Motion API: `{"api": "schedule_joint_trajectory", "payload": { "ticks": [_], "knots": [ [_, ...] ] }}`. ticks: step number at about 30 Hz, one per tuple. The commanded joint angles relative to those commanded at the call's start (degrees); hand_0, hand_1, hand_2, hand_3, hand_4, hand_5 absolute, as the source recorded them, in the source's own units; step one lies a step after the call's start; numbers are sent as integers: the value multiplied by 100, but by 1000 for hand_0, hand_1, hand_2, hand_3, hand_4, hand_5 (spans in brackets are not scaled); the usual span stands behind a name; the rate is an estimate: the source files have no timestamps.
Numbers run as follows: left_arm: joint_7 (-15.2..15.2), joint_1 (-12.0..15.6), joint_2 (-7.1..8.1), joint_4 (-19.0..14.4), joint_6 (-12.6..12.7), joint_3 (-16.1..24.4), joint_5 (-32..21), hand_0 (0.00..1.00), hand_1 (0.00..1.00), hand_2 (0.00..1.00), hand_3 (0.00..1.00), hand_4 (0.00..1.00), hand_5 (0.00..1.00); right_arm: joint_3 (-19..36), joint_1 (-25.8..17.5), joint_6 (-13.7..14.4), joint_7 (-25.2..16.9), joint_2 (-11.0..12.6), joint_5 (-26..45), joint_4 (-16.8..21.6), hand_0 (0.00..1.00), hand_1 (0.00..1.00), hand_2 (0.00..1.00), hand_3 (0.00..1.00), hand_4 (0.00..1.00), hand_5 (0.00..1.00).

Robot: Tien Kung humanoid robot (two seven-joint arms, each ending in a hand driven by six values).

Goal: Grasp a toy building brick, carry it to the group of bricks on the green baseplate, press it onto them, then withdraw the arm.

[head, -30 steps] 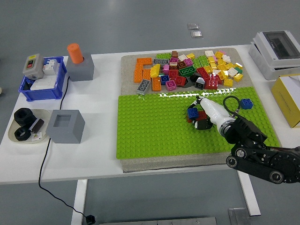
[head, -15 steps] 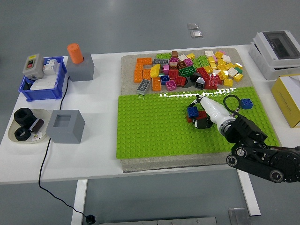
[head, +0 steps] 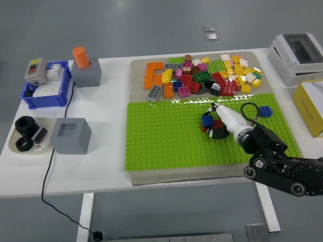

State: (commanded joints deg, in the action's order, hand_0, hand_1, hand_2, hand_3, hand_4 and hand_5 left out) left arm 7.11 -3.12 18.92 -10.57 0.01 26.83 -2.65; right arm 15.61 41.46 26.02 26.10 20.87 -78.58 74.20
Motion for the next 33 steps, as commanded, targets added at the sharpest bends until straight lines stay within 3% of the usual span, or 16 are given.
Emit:
{"api": "schedule_joint_trajectory", "payload": {
  "ticks": [33],
  "knots": [
    [-2, 4, 4, -1, -3, -10, -2, 807, 848, 826, 734, 915, 534, -31, -2, 12, -31, 20, 3, 18, 998, 998, 998, 705, 588, 70]
  ]
}}
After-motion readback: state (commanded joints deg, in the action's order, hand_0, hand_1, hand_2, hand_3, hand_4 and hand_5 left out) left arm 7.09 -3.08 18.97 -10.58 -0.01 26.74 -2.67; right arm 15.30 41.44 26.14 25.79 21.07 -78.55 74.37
